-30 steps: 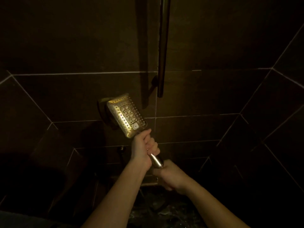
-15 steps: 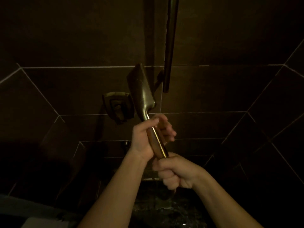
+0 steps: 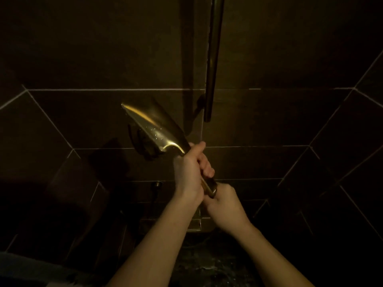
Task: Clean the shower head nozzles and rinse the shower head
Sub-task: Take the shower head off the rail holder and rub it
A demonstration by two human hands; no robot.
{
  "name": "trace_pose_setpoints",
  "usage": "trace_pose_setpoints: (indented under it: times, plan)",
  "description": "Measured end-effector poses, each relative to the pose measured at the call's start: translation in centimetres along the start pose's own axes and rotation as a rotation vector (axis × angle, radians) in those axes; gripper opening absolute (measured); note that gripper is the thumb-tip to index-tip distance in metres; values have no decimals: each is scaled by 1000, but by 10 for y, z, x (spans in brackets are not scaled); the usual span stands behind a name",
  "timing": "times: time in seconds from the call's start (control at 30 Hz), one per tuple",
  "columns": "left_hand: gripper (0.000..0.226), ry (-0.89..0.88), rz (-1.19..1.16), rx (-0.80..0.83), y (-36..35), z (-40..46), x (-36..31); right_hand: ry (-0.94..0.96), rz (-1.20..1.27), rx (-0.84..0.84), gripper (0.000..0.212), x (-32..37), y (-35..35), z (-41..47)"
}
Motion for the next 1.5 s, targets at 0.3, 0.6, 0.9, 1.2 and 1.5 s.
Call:
trace_pose_setpoints:
  times: [0.3, 0.6, 0.9, 1.2, 1.5]
  plan:
    - [22, 172, -208, 703, 3, 6, -19, -77, 403, 425, 11, 18, 0, -15]
    - [41, 52, 8, 22, -14, -1, -16, 10, 7, -64, 15, 8, 1, -5]
    - [26, -163, 284, -162, -23, 13, 11, -88, 33, -82, 14, -7, 4, 0]
    - [18, 281, -273, 781, -9, 20, -1, -126, 433, 319, 8, 7, 7, -17]
    - [13, -20, 121, -285, -18, 14, 19, -109, -175, -146, 10, -9, 8, -3]
Point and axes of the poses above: each hand's wrist, its own z-axis towards the middle knuckle, its own y-axis out of the back of the hand, x = y × z, the point moved 2 cm from there along z, towards the middle knuckle, and after that the axes turned 1 degree about -x, right-handed, at the moved point
